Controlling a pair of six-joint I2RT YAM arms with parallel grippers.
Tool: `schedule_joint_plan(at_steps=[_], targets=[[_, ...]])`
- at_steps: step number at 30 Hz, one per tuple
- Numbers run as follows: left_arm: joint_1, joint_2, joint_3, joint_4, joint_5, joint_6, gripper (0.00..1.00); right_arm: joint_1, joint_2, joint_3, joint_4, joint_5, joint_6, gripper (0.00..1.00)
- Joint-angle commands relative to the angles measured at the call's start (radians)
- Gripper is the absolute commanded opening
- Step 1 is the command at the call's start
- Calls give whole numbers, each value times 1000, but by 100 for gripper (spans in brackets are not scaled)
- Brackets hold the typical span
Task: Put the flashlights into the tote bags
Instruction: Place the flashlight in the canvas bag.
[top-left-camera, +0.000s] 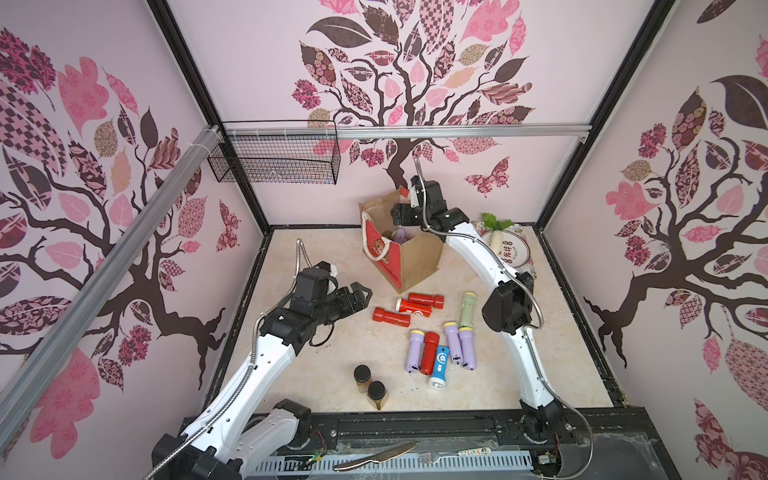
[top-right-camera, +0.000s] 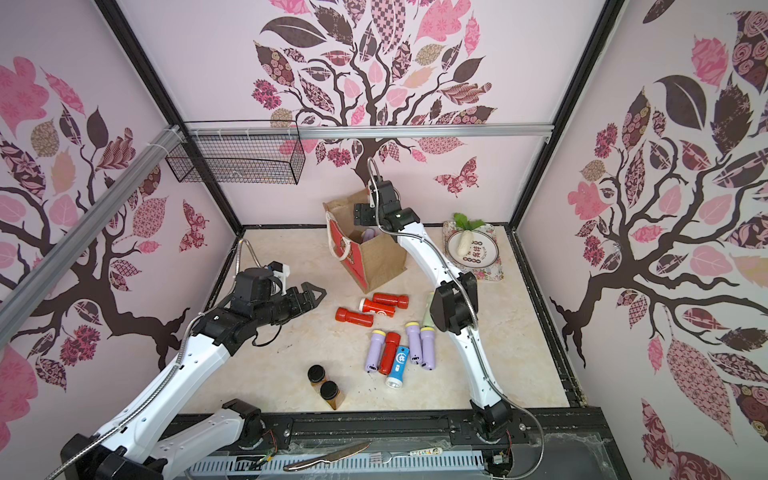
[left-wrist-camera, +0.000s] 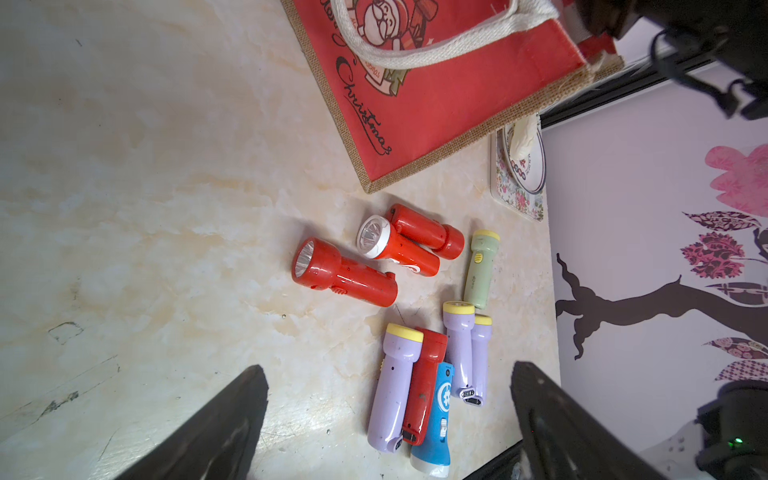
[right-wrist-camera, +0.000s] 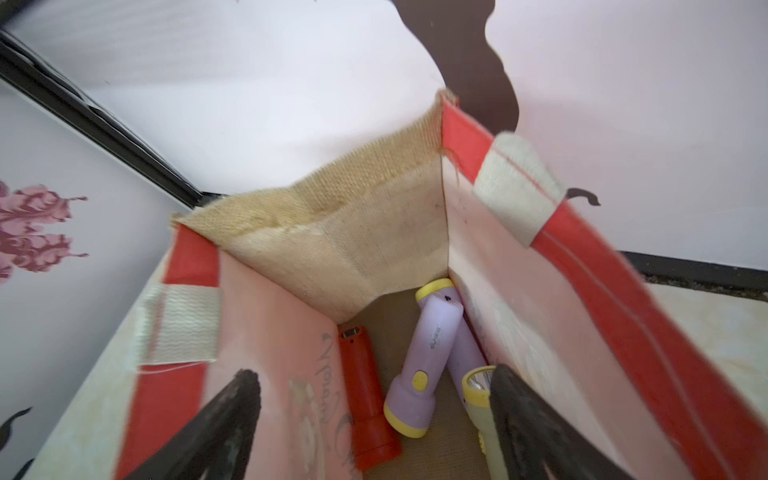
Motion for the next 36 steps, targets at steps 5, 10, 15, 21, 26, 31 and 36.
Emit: schedule_joint_plan(at_steps=[5,10,15,21,26,31,36], targets=[[3,33,-52,-14,18,0,90,5,-293,-157,-61,-32,15,93],[0,54,-68,-7,26,-11,87,6,-494,-412,-44,-67,-15,96],[-22,74,-85,11,21,-27,84,5,-711,-655,-49,-50,-70,100],[-73,120,-96,26,-13,-59,80,4,-885,-846,-112,-46,-104,100],[-124,179,-114,74,-47,-122,78,4,-993,-1010,-141,-54,-106,100],[-146,236,-138,134,-29,-177,76,3,-1084,-1175,-127,-67,-87,100],[-147,292,-145,178,-27,-209,72,1,-1134,-1286,-107,-77,-51,100]])
